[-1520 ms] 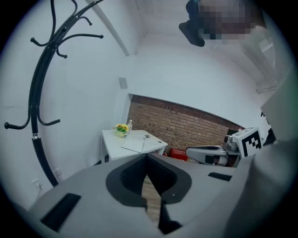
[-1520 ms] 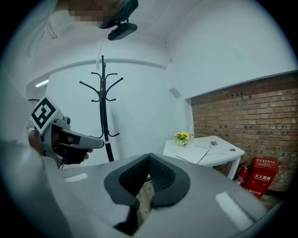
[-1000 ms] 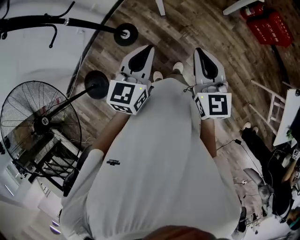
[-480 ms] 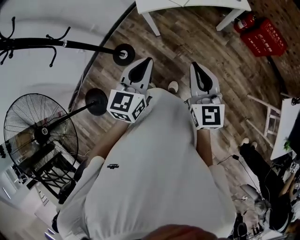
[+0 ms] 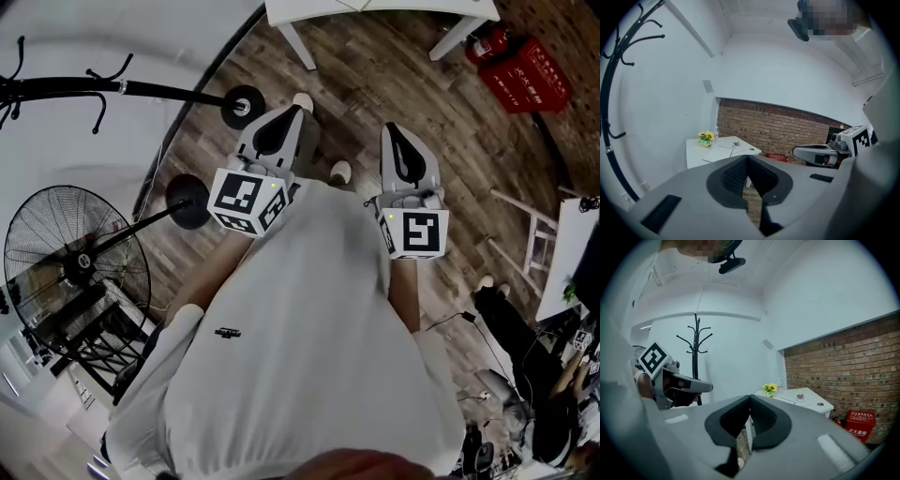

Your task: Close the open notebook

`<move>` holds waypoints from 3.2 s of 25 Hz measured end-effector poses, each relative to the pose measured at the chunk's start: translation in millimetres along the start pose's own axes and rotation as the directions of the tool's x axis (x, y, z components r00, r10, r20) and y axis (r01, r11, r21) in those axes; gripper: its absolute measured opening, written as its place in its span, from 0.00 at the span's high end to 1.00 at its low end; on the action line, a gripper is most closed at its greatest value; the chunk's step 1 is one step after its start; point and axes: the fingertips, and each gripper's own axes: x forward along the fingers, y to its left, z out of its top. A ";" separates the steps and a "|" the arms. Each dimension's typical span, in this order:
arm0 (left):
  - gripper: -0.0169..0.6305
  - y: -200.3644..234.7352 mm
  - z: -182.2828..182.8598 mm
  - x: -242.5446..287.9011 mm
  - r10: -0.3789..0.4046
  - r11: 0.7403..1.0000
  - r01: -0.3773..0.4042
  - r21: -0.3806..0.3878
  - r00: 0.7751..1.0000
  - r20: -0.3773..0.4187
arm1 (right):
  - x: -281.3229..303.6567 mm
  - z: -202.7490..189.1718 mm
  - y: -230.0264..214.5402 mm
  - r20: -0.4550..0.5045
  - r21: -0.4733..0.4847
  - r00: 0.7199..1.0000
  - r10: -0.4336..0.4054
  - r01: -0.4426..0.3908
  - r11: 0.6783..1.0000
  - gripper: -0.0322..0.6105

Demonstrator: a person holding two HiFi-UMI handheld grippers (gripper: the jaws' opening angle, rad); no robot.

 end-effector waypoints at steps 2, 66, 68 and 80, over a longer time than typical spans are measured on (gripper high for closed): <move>0.96 -0.5 4.9 6.9 -0.013 1.000 0.013 -0.002 1.000 0.008 | 3.8 1.9 -5.2 -0.004 -0.005 1.000 -0.007 0.007 1.000 0.93; 0.96 210.6 136.6 377.0 -0.202 0.979 0.198 -0.039 0.971 -0.130 | 390.2 16.2 -229.1 -0.172 0.133 0.977 -0.130 0.154 0.979 0.77; 0.96 205.4 134.0 389.7 -0.206 0.978 0.203 -0.039 0.967 -0.147 | 393.3 10.0 -240.8 -0.185 0.144 0.975 -0.124 0.152 0.978 0.76; 0.96 192.6 109.2 461.6 -0.177 0.984 0.177 -0.024 0.958 -0.225 | 424.1 -27.9 -306.0 -0.233 0.178 0.969 -0.081 0.125 0.976 0.73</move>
